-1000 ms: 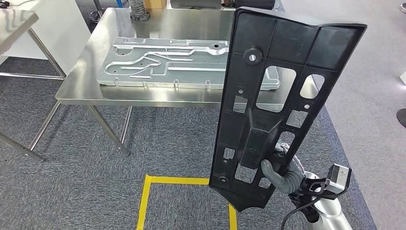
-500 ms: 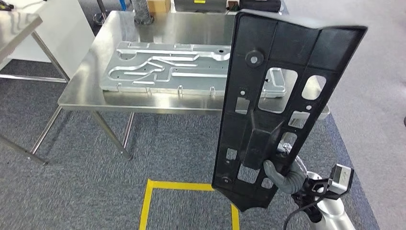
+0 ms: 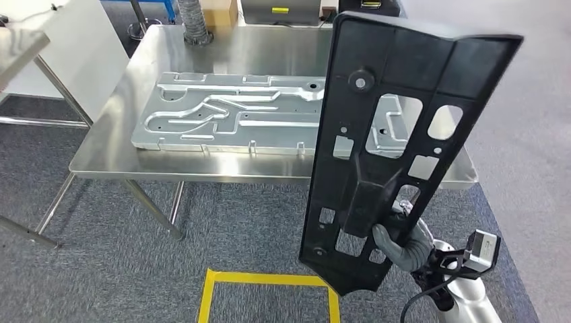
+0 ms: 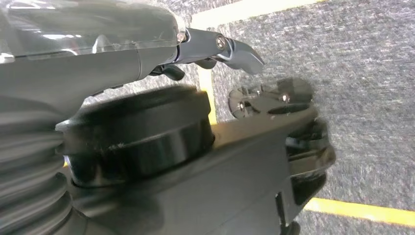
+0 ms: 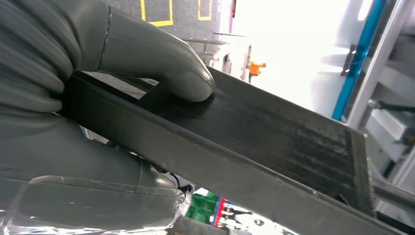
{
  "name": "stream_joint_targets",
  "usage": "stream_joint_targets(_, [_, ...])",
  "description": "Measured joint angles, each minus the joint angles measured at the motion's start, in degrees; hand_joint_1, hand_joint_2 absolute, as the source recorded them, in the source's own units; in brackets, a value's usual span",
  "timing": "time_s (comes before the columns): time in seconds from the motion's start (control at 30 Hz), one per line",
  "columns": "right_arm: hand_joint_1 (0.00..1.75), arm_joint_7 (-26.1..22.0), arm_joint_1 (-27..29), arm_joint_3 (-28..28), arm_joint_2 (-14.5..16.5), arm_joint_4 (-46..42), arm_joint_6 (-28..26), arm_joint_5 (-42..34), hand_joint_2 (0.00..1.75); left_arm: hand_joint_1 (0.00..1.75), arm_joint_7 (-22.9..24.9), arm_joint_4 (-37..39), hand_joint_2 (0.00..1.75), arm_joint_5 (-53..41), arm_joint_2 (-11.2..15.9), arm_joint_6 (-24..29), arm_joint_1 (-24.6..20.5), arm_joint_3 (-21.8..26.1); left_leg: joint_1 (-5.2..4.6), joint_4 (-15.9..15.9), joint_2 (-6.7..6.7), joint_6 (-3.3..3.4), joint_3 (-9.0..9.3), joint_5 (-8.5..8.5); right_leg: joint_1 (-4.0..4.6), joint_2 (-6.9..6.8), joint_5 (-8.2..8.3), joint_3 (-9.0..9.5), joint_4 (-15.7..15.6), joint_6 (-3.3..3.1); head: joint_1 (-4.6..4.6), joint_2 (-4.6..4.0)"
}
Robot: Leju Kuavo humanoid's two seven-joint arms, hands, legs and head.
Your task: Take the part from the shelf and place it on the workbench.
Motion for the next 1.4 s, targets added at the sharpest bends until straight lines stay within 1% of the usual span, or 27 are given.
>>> stream_joint_targets(0.07, [1.75, 0.0, -0.4, 0.0, 0.0, 0.1, 0.0, 0.0, 1.75, 0.0, 0.0, 0.0, 1.75, 0.1, 0.0, 0.1, 0.0, 0.0, 0.14, -1.2, -0.19, 0.84, 1.43, -0.96, -0.08, -0.06, 1.4, -0.69, 2.2, 0.72, 0.01, 0.0])
stream_joint_targets(0.13, [1.75, 0.0, -1.1, 0.0, 0.0, 0.2, 0.0, 0.0, 1.75, 0.0, 0.0, 0.0, 1.75, 0.2, 0.0, 0.1, 0.0, 0.0, 0.35, -2.6, -0.33, 1.5, 3.6, -1.62, -0.12, -0.08, 3.09, -4.38, 8.6, 1.1, 0.01, 0.0])
stream_joint_targets(0.17, [1.75, 0.0, -1.3, 0.0, 0.0, 0.4, 0.0, -0.1, 1.75, 0.0, 0.0, 0.0, 1.75, 0.3, 0.0, 0.1, 0.0, 0.0, 0.4, -3.2, -0.38, 1.7, 4.7, -2.0, -0.13, -0.09, 2.81, -6.96, 12.2, 1.12, 0.02, 0.0])
stream_joint_targets(0.23, [1.75, 0.0, -1.4, 0.0, 0.0, 0.7, 0.1, -0.1, 1.75, 0.0, 0.0, 0.0, 1.75, 0.3, 0.0, 0.1, 0.0, 0.0, 0.39, -4.0, -0.63, 1.93, 6.88, -3.09, -0.07, -0.07, -0.93, -11.88, 16.7, 1.16, 0.02, 0.0])
stream_joint_targets(0.3, [1.75, 0.0, -1.5, 0.0, -0.1, 1.1, 0.0, -0.1, 1.75, 0.0, 0.0, 0.0, 1.75, 0.3, 0.0, 0.1, 0.1, 0.0, 0.35, -4.3, -1.01, 1.93, 9.23, -4.66, -0.05, -0.08, -4.55, -14.75, 15.9, 1.19, 0.02, 0.0])
stream_joint_targets(0.33, [1.75, 0.0, -1.5, 0.0, -0.1, 1.3, 0.0, -0.1, 1.75, 0.0, 0.0, 0.0, 1.75, 0.4, 0.0, 0.1, 0.1, 0.0, 0.33, -4.3, -1.16, 1.85, 10.49, -5.57, -0.03, -0.09, -4.14, -15.28, 13.7, 1.13, 0.02, 0.0])
stream_joint_targets(0.37, [1.75, 0.0, -1.4, 0.0, -0.1, 1.5, 0.0, -0.1, 1.75, 0.0, 0.0, 0.0, 1.75, 0.4, 0.0, 0.0, 0.1, 0.0, 0.3, -4.3, -1.25, 1.74, 11.64, -6.53, 0.0, -0.1, -1.44, -15.38, 10.6, 0.92, 0.02, 0.0])
stream_joint_targets(0.43, [1.75, -0.1, -1.3, 0.0, -0.2, 1.7, 0.0, -0.2, 1.75, 0.0, 0.0, 0.0, 1.75, 0.3, -0.1, 0.0, 0.1, 0.0, 0.11, -4.1, -1.38, 1.33, 13.54, -8.43, 0.34, -0.08, 7.8, -15.3, 4.5, 0.17, 0.03, 0.0])
stream_joint_targets(0.47, [1.75, -0.1, -1.1, 0.0, -0.3, 1.8, -0.1, -0.2, 1.75, 0.0, 0.1, 0.0, 1.75, 0.3, -0.1, -0.1, 0.1, 0.0, 0.03, -4.2, -1.43, 1.04, 14.16, -9.31, 0.57, 0.0, 11.2, -15.2, 2.9, -0.24, 0.03, 0.0])
stream_joint_targets(0.5, [1.75, -0.2, -0.9, -0.1, -0.4, 1.7, -0.1, -0.2, 1.75, 0.0, 0.1, 0.1, 1.75, 0.3, -0.1, -0.1, 0.0, 0.0, -0.04, -4.0, -1.45, 0.69, 14.72, -9.77, 0.73, 0.1, 12.83, -15.08, 2.3, -0.64, 0.03, 0.0])
stream_joint_targets(0.53, [1.75, -0.3, -0.7, -0.1, -0.5, 1.6, -0.2, -0.2, 1.75, 0.0, 0.1, 0.1, 1.75, 0.3, -0.1, -0.1, -0.1, 0.0, -0.08, -3.6, -1.47, 0.31, 14.88, -9.8, 0.74, 0.23, 12.44, -14.68, 2.4, -0.99, 0.03, 0.0])
stream_joint_targets(0.6, [1.75, -0.5, -0.6, -0.2, -0.6, 1.3, -0.2, -0.2, 1.75, 0.0, 0.0, 0.1, 1.75, 0.2, -0.1, -0.1, -0.4, 0.0, 0.05, -0.6, -1.18, -0.31, 14.18, -9.04, 0.59, 0.38, 11.79, -13.63, 1.9, -1.75, 0.03, 0.0])
stream_joint_targets(0.63, [1.75, -0.5, -0.6, -0.3, -0.6, 1.1, -0.2, -0.2, 1.75, 0.0, 0.0, 0.1, 1.75, 0.2, -0.2, -0.1, -0.5, 0.0, 0.15, 2.1, -1.0, -0.63, 12.78, -9.04, 0.52, 0.38, 11.45, -13.07, 1.7, -2.08, 0.03, 0.0])
stream_joint_targets(0.67, [1.75, -0.5, -0.6, -0.3, -0.7, 1.0, -0.2, -0.1, 1.75, 0.0, 0.0, 0.1, 1.75, 0.2, -0.2, -0.2, -0.6, 0.0, 0.32, 5.4, -0.8, -0.9, 10.79, -9.94, 0.47, 0.37, 11.04, -12.55, 1.5, -2.32, 0.03, 0.0])
stream_joint_targets(0.73, [1.75, -0.3, -1.0, -0.3, -0.7, 1.0, -0.2, 0.0, 1.75, 0.0, 0.0, 0.1, 1.75, 0.0, -0.2, -0.2, -0.6, 0.0, 0.57, 11.7, -0.52, -1.39, 6.17, -13.74, 0.46, 0.36, 10.09, -11.61, 1.5, -2.52, 0.02, 0.0])
stream_joint_targets(0.77, [1.75, 0.0, -1.4, -0.3, -0.8, 1.0, -0.2, -0.1, 1.75, 0.0, 0.0, 0.1, 1.75, -0.1, -0.1, -0.2, -0.5, 0.0, 0.68, 13.3, -0.43, -1.57, 4.3, -15.44, 0.45, 0.4, 9.58, -11.05, 1.5, -2.51, 0.02, 0.0])
stream_joint_targets(0.8, [1.75, 0.5, -2.0, -0.3, -1.0, 1.1, -0.2, -0.3, 1.75, 0.0, 0.0, 0.1, 1.75, -0.1, -0.1, -0.3, -0.4, 0.0, 0.78, 13.1, -0.36, -1.69, 3.16, -15.86, 0.43, 0.45, 9.08, -10.42, 1.5, -2.46, 0.02, 0.0])
stream_joint_targets(0.83, [1.75, 1.0, -2.8, -0.3, -1.2, 1.1, -0.1, -0.8, 1.75, 0.0, 0.1, 0.1, 1.75, -0.2, -0.1, -0.3, -0.4, 0.0, 0.85, 11.4, -0.3, -1.77, 2.76, -14.67, 0.4, 0.5, 8.58, -9.73, 1.5, -2.38, 0.02, 0.0])
stream_joint_targets(0.9, [1.75, 2.2, -4.7, -0.5, -1.9, 1.4, 0.0, -2.3, 1.75, 0.0, 0.1, 0.1, 1.75, -0.2, -0.1, -0.4, -0.4, 0.0, 0.95, 4.3, -0.18, -1.55, 3.48, -8.18, 0.38, 0.57, 7.64, -8.32, 1.5, -2.04, 0.02, 0.0])
stream_joint_targets(0.97, [1.75, 3.4, -7.2, -0.7, -2.9, 2.1, 0.4, -4.2, 1.75, 0.0, 0.2, 0.1, 1.75, -0.2, -0.1, -0.6, -0.4, 0.0, 0.75, -0.8, -0.06, -0.98, 4.11, -3.97, 0.44, 0.69, 6.93, -7.62, 1.7, -1.43, 0.03, 0.0])
stream_joint_targets(1.07, [1.75, 4.7, -10.8, -1.4, -4.7, 3.3, 1.0, -6.5, 1.75, 0.0, 0.3, 0.0, 1.75, -0.2, -0.1, -0.6, -0.4, -0.2, 0.56, -1.7, -0.1, 0.23, 4.29, -2.97, 0.44, 0.76, 6.3, -7.47, 1.7, -0.19, 0.04, 0.0])
stream_joint_targets(1.13, [1.75, 5.0, -12.4, -1.8, -5.7, 3.9, 1.1, -7.1, 1.75, 0.0, 0.4, 0.0, 1.75, -0.2, -0.2, -0.5, -0.5, -0.4, 0.71, -2.3, -0.13, 0.99, 4.83, -2.53, 0.32, 0.51, 5.05, -8.13, 3.5, 0.39, 0.04, 0.0])
stream_joint_targets(1.23, [1.75, 5.1, -13.6, -1.9, -6.5, 4.7, 1.1, -7.2, 1.75, 0.0, 0.4, 0.0, 1.75, -0.2, -0.2, -0.5, -0.6, -0.7, 0.65, -2.6, -0.15, 1.63, 5.34, -2.71, 0.22, 0.25, 0.54, -13.67, 13.7, 0.86, 0.04, 0.0])
stream_joint_targets(1.27, [1.75, 5.2, -13.6, -1.9, -6.6, 4.9, 1.1, -7.2, 1.75, 0.0, 0.4, 0.0, 1.75, -0.2, -0.2, -0.5, -0.6, -0.8, 0.58, -2.6, -0.18, 1.71, 5.47, -2.91, 0.19, 0.24, -0.13, -15.62, 16.8, 0.96, 0.04, 0.0])
stream_joint_targets(1.3, [1.75, 5.2, -13.6, -1.9, -6.7, 5.2, 1.1, -7.2, 1.75, 0.0, 0.4, 0.0, 1.75, -0.2, -0.3, -0.5, -0.5, -0.8, 0.53, -2.6, -0.24, 1.73, 5.67, -3.15, 0.15, 0.24, 0.31, -16.71, 18.0, 0.99, 0.04, 0.0])
stream_joint_targets(1.33, [1.75, 5.2, -13.7, -1.9, -6.8, 5.4, 1.1, -7.2, 1.75, 0.0, 0.5, 0.0, 1.75, -0.2, -0.3, -0.5, -0.5, -0.8, 0.49, -2.6, -0.32, 1.68, 5.99, -3.43, 0.12, 0.23, 1.97, -16.56, 16.6, 0.94, 0.04, 0.0])
stream_joint_targets(1.4, [1.75, 5.2, -13.9, -2.0, -7.0, 5.7, 1.1, -7.2, 1.75, 0.0, 0.5, 0.0, 1.75, -0.2, -0.3, -0.5, -0.5, -0.9, 0.46, -2.5, -0.45, 1.42, 6.78, -4.12, 0.13, 0.19, 6.66, -13.59, 9.2, 0.62, 0.04, 0.0])
